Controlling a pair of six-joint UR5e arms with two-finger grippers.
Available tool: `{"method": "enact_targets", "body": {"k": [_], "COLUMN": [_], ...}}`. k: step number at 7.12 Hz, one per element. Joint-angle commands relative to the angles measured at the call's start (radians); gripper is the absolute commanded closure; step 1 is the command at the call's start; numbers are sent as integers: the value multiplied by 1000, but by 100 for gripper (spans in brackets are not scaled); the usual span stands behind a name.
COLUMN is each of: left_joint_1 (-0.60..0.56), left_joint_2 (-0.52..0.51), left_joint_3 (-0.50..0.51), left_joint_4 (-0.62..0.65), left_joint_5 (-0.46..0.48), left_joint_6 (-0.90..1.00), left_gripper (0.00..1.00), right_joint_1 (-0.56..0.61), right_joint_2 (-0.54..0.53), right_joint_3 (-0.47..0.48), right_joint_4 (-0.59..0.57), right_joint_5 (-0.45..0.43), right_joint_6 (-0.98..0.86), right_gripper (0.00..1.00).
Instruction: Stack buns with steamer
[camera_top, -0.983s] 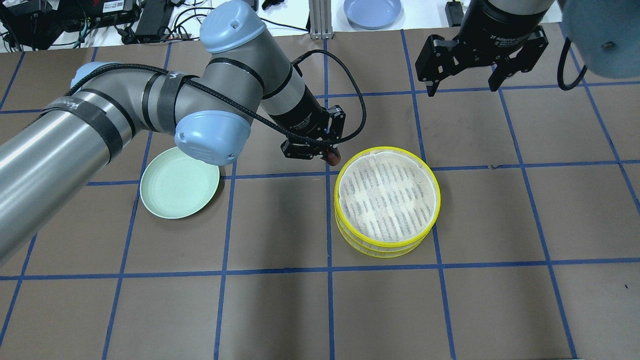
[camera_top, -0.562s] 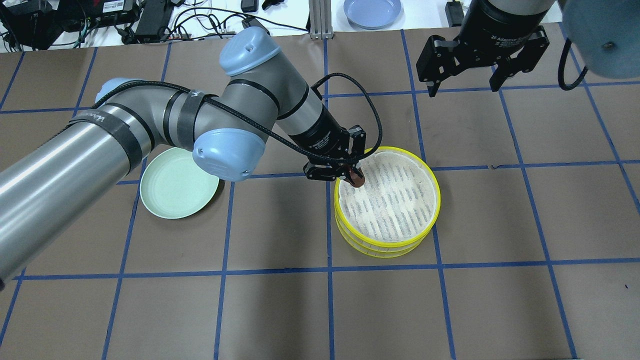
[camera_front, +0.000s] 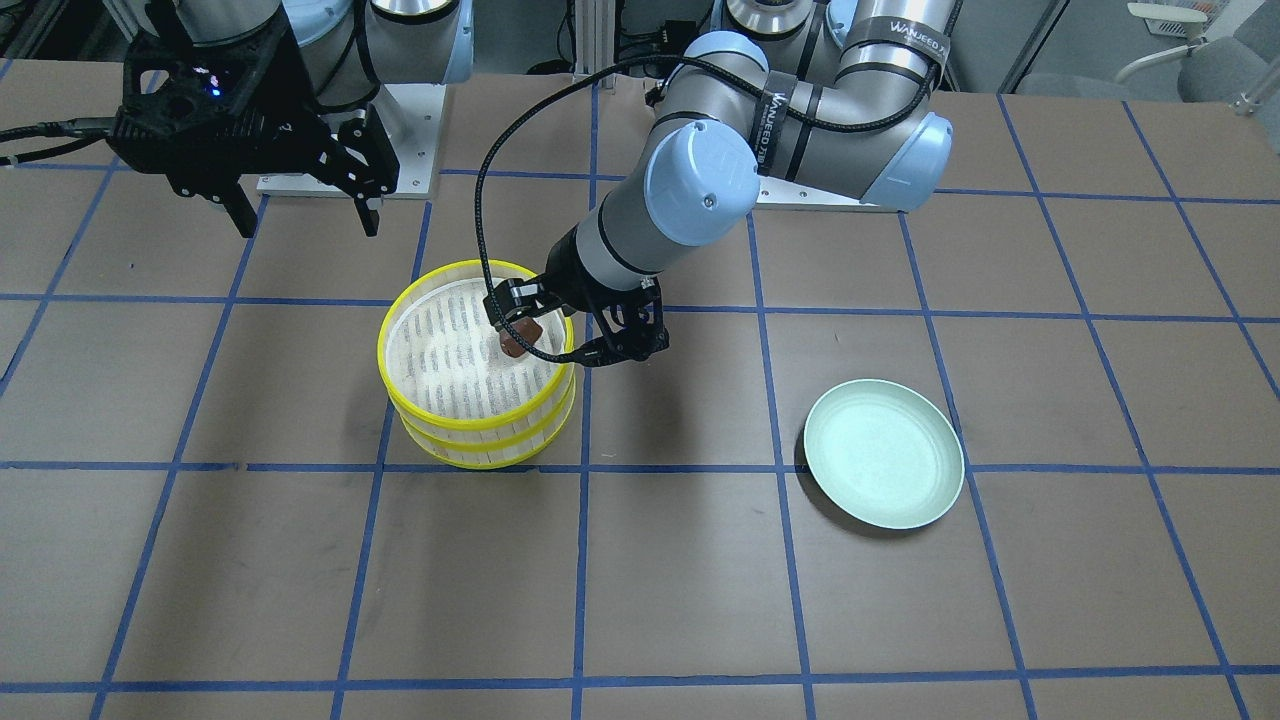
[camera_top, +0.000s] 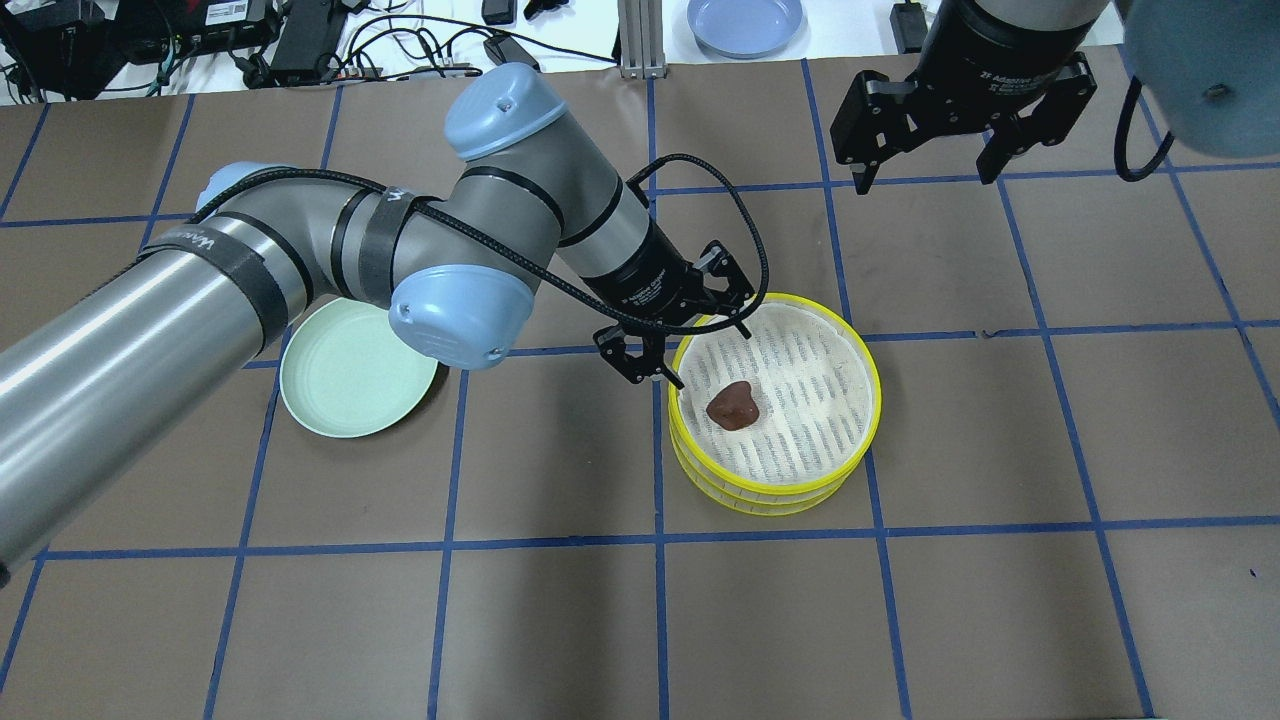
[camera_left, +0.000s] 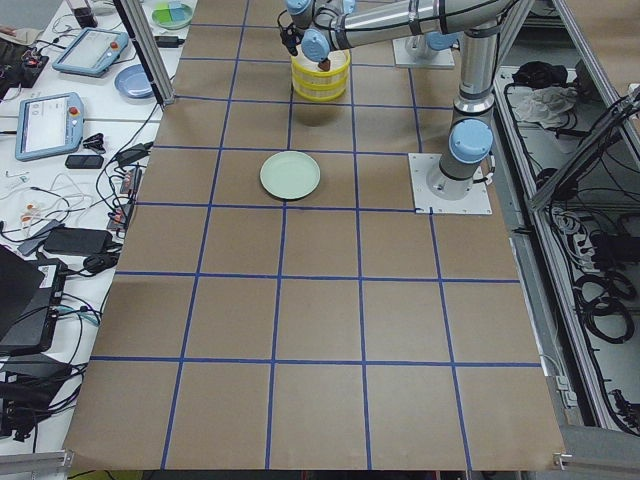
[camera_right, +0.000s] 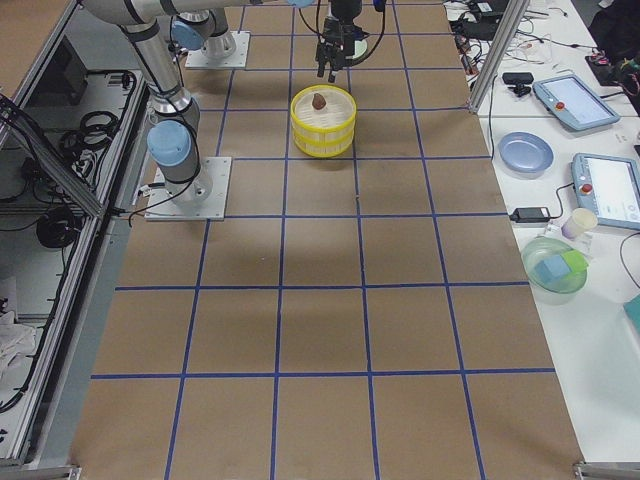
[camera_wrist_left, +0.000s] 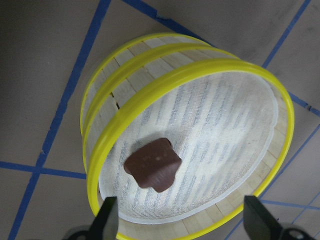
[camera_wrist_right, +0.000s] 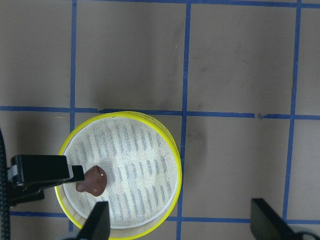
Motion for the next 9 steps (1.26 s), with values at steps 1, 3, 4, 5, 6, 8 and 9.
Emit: {"method": "enact_targets", "body": {"k": [1,3,4,5,6,8,9], "left_joint_1": [35,82,157,232,280,383,389], "left_joint_2": [30,66,74,86,103,141,184], "left_joint_3": [58,104,103,104,104,127,138], "left_joint_4": [5,-104,-122,-127,-124,-142,-232], "left_joint_5": [273,487,505,508,536,583,574], "left_joint_6": [59,290,477,597,692,830,828], "left_gripper": [0,0,0,0,0,0,0], "right_joint_1": [1,1,-1,-1,-1,1,1], "right_joint_2": [2,2,2,2,2,2,0], "right_joint_3": [0,0,0,0,0,0,0], "right_joint_4": [0,0,-1,0,-1,-2,-2], "right_joint_5": [1,1,1,1,1,1,1], "right_joint_6": [-1,-1,-1,-1,-1,-1,1], "right_gripper": [0,0,0,0,0,0,0]}}
